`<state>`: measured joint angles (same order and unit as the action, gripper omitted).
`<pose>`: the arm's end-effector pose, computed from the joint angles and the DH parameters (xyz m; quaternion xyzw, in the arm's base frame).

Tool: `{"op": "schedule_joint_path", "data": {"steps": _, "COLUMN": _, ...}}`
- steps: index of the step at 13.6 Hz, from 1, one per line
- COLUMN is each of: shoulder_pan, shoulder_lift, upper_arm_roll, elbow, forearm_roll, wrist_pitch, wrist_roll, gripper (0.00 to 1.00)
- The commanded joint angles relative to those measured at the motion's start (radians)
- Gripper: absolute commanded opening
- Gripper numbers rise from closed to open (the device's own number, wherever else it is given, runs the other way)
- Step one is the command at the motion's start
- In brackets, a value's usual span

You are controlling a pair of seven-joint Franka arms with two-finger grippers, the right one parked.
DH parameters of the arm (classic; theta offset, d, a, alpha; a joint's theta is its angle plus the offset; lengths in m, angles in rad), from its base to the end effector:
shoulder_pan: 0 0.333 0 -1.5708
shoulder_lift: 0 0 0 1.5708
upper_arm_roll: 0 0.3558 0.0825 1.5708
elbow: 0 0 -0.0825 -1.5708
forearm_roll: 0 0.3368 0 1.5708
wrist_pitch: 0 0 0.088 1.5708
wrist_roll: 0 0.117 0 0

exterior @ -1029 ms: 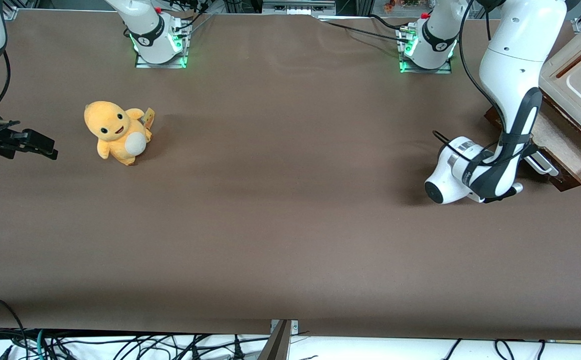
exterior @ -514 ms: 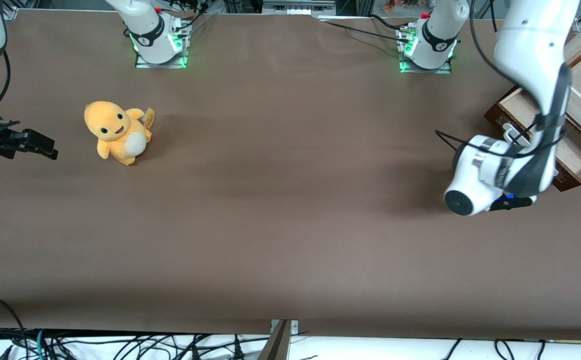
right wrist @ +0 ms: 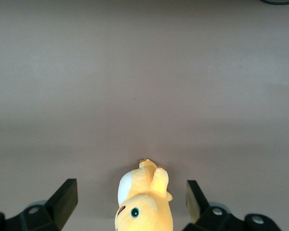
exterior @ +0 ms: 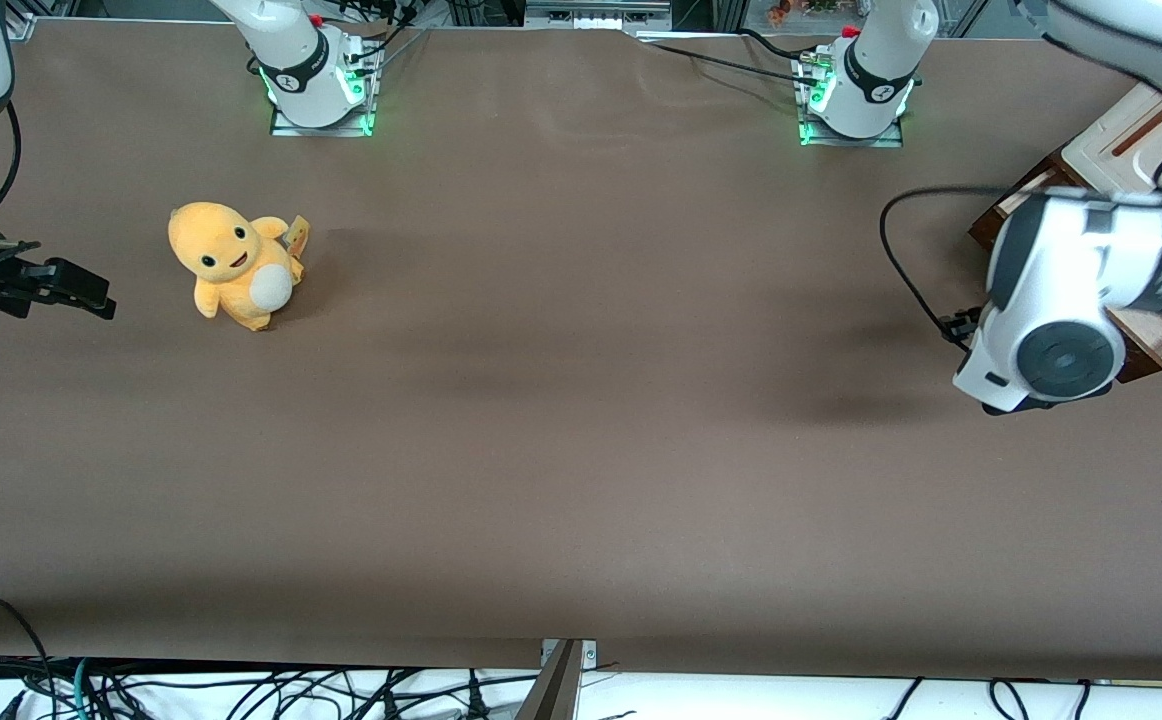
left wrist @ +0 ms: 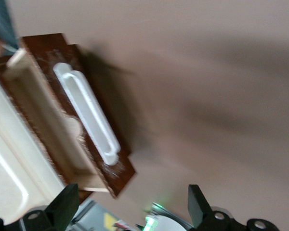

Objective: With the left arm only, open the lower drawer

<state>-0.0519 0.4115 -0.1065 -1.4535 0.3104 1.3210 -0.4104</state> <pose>0.5810 -0.0400 0.4672 -0.9481 -0.1154 0.2169 0.2021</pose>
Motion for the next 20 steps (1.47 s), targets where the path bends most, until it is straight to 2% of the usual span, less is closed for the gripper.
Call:
{"op": "schedule_joint_path", "data": {"steps": 1, "shoulder_pan": -0.003, "shoulder_lift": -0.113, "upper_arm_roll": 0.004, "elbow": 0.015, "forearm_roll": -0.139, "wrist_pitch": -0.008, "wrist_roll": 0.143, "gripper": 1.00}}
{"op": "schedule_joint_path", "data": {"steps": 2, "shoulder_pan": -0.003, "shoulder_lift": -0.161, "upper_arm_roll": 0.002, "elbow": 0.015, "forearm_roll": -0.184, "wrist_pitch": -0.008, "wrist_roll": 0.185, "gripper": 1.00}}
{"op": "schedule_joint_path", "data": {"steps": 4, "shoulder_pan": -0.003, "shoulder_lift": -0.233, "upper_arm_roll": 0.001, "elbow": 0.015, "forearm_roll": -0.218, "wrist_pitch": -0.005, "wrist_roll": 0.264, "gripper": 1.00}}
{"op": "schedule_joint_path", "data": {"steps": 7, "shoulder_pan": 0.001, "shoulder_lift": -0.313, "upper_arm_roll": -0.007, "elbow": 0.012, "forearm_roll": -0.261, "wrist_pitch": 0.010, "wrist_roll": 0.283, "gripper": 1.00}}
{"op": "schedule_joint_path", "data": {"steps": 10, "shoulder_pan": 0.009, "shoulder_lift": -0.381, "upper_arm_roll": -0.002, "elbow": -0.059, "forearm_roll": -0.316, "wrist_pitch": 0.091, "wrist_roll": 0.361, "gripper": 1.00}}
{"op": "schedule_joint_path", "data": {"steps": 13, "shoulder_pan": 0.006, "shoulder_lift": -0.401, "upper_arm_roll": 0.019, "elbow": -0.123, "forearm_roll": -0.307, "wrist_pitch": 0.200, "wrist_roll": 0.403, "gripper": 1.00}}
{"op": "schedule_joint_path", "data": {"steps": 15, "shoulder_pan": -0.034, "shoulder_lift": -0.399, "upper_arm_roll": 0.076, "elbow": -0.184, "forearm_roll": -0.300, "wrist_pitch": 0.268, "wrist_roll": 0.391, "gripper": 1.00}}
{"op": "schedule_joint_path", "data": {"steps": 20, "shoulder_pan": 0.004, "shoulder_lift": -0.442, "upper_arm_roll": 0.068, "elbow": -0.263, "forearm_roll": -0.298, "wrist_pitch": 0.318, "wrist_roll": 0.278, "gripper": 1.00}}
